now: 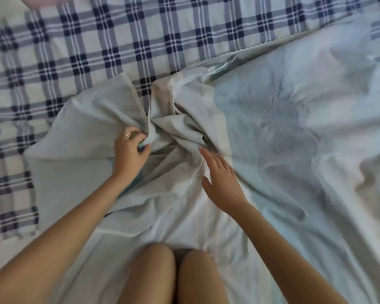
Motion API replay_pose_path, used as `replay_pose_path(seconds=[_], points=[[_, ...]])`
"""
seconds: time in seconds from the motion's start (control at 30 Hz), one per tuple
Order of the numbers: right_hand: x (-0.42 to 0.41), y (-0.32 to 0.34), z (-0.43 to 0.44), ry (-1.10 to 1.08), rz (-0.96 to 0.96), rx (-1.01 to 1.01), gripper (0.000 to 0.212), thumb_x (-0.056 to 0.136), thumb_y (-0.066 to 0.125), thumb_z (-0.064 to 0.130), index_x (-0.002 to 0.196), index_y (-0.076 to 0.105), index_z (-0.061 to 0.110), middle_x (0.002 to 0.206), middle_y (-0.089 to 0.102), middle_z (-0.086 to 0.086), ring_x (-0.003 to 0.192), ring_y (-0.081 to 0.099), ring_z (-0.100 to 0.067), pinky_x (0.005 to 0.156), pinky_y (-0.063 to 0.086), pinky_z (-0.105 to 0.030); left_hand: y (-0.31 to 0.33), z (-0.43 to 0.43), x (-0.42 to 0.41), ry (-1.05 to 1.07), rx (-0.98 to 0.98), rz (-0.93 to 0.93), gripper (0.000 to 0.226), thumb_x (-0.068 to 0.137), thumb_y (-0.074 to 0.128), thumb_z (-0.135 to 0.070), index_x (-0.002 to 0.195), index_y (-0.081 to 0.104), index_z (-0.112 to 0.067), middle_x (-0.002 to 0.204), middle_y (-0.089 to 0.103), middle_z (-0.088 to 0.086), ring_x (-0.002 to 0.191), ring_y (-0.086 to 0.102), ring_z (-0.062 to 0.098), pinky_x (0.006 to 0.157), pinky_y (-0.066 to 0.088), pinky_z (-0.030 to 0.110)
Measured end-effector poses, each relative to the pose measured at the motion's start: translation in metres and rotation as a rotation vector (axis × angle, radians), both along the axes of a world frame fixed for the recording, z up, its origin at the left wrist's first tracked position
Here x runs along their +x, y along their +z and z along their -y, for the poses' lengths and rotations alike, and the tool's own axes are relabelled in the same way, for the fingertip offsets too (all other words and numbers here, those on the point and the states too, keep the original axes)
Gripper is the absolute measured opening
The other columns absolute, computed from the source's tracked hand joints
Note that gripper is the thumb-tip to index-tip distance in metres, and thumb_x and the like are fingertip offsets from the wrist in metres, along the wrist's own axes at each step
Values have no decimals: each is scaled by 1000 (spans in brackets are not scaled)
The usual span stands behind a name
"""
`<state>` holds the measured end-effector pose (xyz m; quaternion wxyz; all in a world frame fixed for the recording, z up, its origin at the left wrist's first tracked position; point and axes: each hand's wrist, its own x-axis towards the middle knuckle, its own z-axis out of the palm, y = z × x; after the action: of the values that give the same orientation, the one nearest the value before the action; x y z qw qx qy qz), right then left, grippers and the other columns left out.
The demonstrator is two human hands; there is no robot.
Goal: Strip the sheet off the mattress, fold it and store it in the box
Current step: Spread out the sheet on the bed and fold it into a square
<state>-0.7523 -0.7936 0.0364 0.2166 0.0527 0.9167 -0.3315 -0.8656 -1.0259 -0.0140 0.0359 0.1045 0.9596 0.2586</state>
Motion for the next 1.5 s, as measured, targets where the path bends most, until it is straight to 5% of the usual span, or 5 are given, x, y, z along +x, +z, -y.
replay_pose_path(seconds=[0.37,0.63,0.9,1.13,1.5], points=[[-31,-22,36,-776,444,-564,93,76,78,22,146,17,19,147,32,-6,127,42,-20,105,40,-40,20,3,20,61,119,49,28,77,66,-15,100,55,-4,109,44,16,101,44,30,81,46,40],[-36,-12,41,-880,449,-780,25,82,63,4,101,56,20,94,67,0,87,63,-14,69,50,-22,11,-33,91,-377,-240,215,114,55,74,-57,144,21,-10,150,19,17,138,23,34,109,28,51],[-50,30,48,-972,559,-1404,27,93,48,33,103,65,14,95,65,-5,95,59,-19,91,47,-39,61,-39,78,235,587,301,43,82,60,3,120,58,-16,92,65,-19,85,61,-4,72,53,22],[-65,29,54,-1199,385,-1026,12,89,56,12,98,58,21,92,61,2,84,59,-12,70,47,-26,78,29,62,454,609,553,30,84,58,7,108,61,-10,74,62,-15,72,57,-1,61,43,5],[-59,77,57,-758,-201,-633,12,95,53,9,93,52,21,77,55,5,68,52,-7,64,46,-22,-3,72,-106,383,85,341,43,89,57,-7,131,51,-8,153,24,13,141,21,26,111,22,33]])
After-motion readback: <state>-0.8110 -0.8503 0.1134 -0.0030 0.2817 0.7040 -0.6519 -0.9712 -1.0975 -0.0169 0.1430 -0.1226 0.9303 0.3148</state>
